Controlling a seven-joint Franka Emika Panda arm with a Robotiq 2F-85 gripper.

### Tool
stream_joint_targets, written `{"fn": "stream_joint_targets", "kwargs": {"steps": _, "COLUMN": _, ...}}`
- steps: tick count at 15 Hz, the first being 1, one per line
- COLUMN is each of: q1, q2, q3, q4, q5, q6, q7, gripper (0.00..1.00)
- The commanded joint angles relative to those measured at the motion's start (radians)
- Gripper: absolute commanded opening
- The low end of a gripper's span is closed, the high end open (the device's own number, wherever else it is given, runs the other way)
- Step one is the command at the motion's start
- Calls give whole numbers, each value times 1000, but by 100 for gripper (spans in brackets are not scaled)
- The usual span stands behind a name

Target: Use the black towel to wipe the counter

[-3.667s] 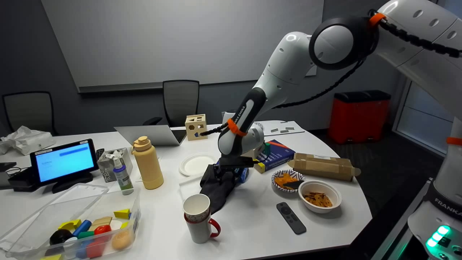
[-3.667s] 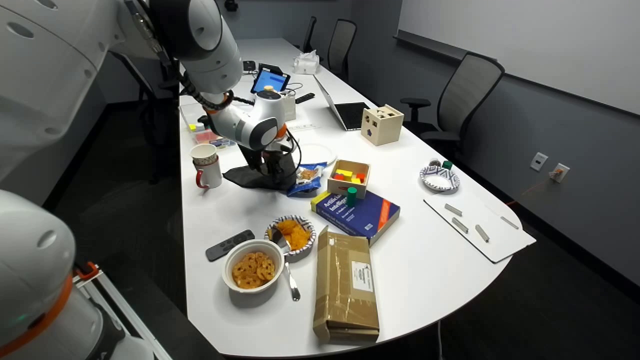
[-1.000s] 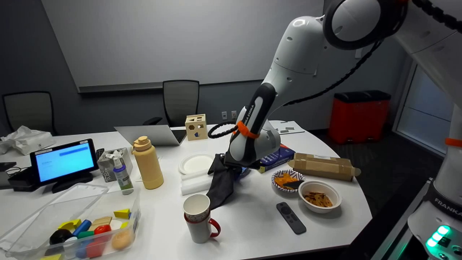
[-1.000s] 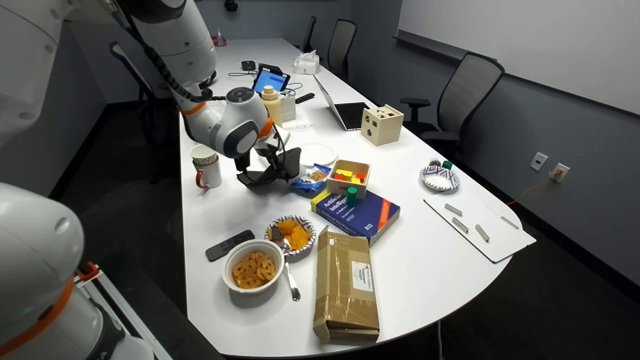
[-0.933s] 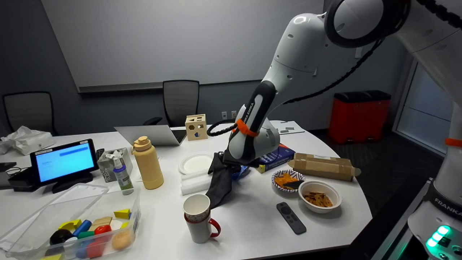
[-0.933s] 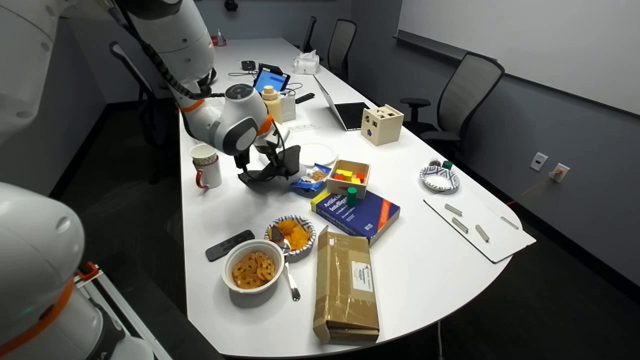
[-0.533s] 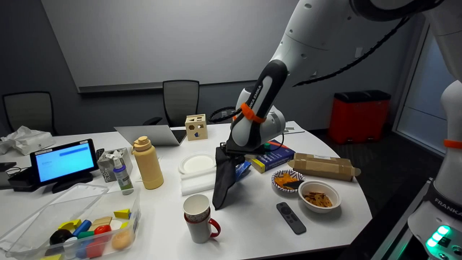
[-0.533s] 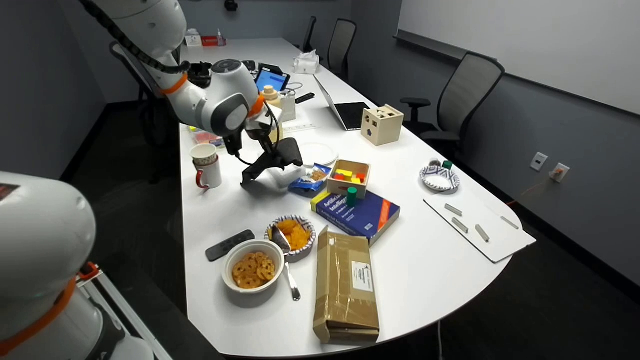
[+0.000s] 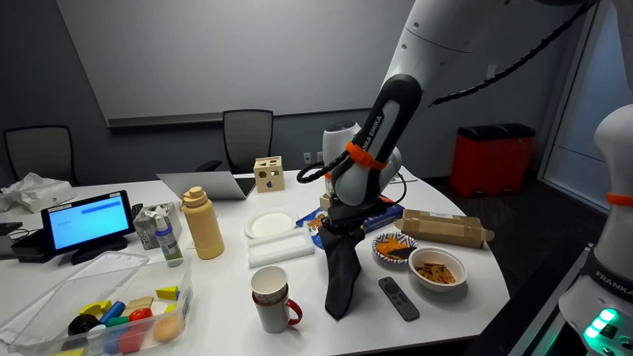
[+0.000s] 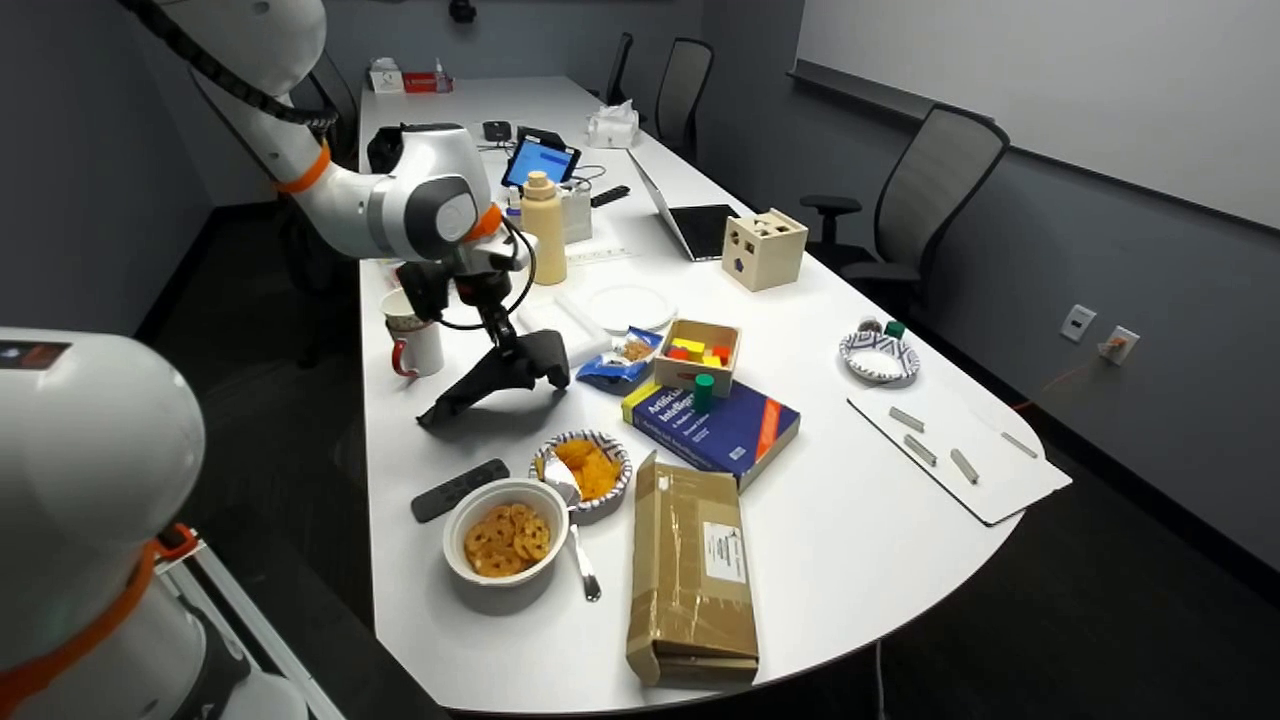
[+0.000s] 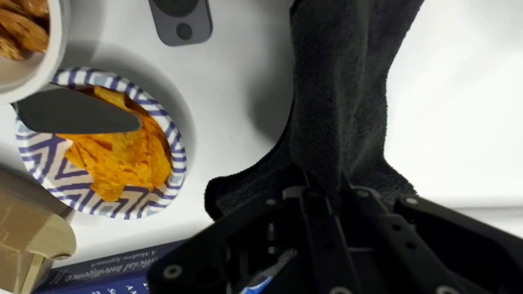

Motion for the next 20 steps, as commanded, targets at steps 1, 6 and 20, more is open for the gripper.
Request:
{"fn": "stream_joint_targets", "kwargs": {"steps": 1, "q1": -101, "q2": 29, "q3": 107, "q4": 22, "q5": -59, "q6": -79, "q7": 83, "gripper": 2}}
{"fn": "stream_joint_targets", "kwargs": {"steps": 6, "q1": -270, "q2": 118, "q3": 281, "q4": 43, "q5": -19, "q6": -33, "q7": 65, "gripper": 2}}
{"fn": "stream_joint_targets", "kwargs": {"steps": 20, "q1": -466, "q2": 216, "q3": 548, "q4": 66, "q5": 17, "q6": 70, "q7": -99, "gripper": 2}}
